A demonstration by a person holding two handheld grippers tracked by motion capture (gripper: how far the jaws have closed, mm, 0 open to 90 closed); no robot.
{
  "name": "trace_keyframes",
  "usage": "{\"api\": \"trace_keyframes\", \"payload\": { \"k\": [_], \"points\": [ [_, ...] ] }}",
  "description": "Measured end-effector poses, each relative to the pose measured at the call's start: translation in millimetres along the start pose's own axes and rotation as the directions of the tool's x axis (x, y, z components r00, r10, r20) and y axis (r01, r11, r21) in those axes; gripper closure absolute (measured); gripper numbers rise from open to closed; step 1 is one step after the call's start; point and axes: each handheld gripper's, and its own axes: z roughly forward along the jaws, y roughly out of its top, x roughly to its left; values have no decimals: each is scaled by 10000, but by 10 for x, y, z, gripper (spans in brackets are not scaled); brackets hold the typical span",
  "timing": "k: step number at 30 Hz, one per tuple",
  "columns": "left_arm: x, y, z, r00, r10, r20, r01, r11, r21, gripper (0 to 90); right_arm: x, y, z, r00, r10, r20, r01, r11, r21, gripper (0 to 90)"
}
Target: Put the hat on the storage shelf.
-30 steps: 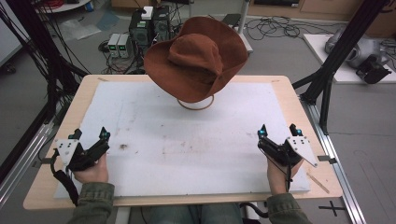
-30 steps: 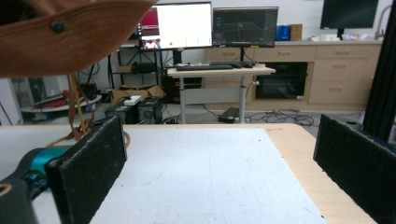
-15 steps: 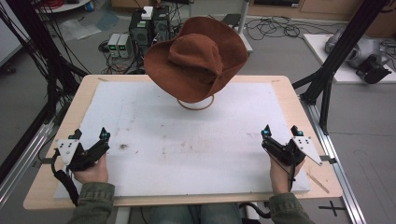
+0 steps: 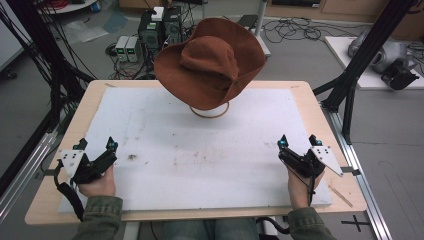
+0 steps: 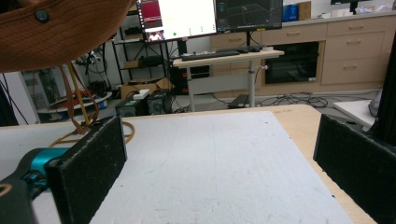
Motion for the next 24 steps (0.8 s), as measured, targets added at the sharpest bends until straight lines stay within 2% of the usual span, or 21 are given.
{"api": "trace_keyframes", "payload": {
  "k": [7,13,24],
  "points": [
    [-2,-6,-3,10000,-22,33,22,10000,-15,150,-20,0,-1,9994,356,-50,-357,9993,-68,22],
    [2,-7,-4,10000,-30,24,30,10000,10,150,-10,-18,8,9997,198,-127,-198,9998,-7,22],
    [-30,-25,10,9998,56,198,-59,9999,150,150,-51,-41,49,9994,334,-118,-333,9994,77,23]
  ]
}}
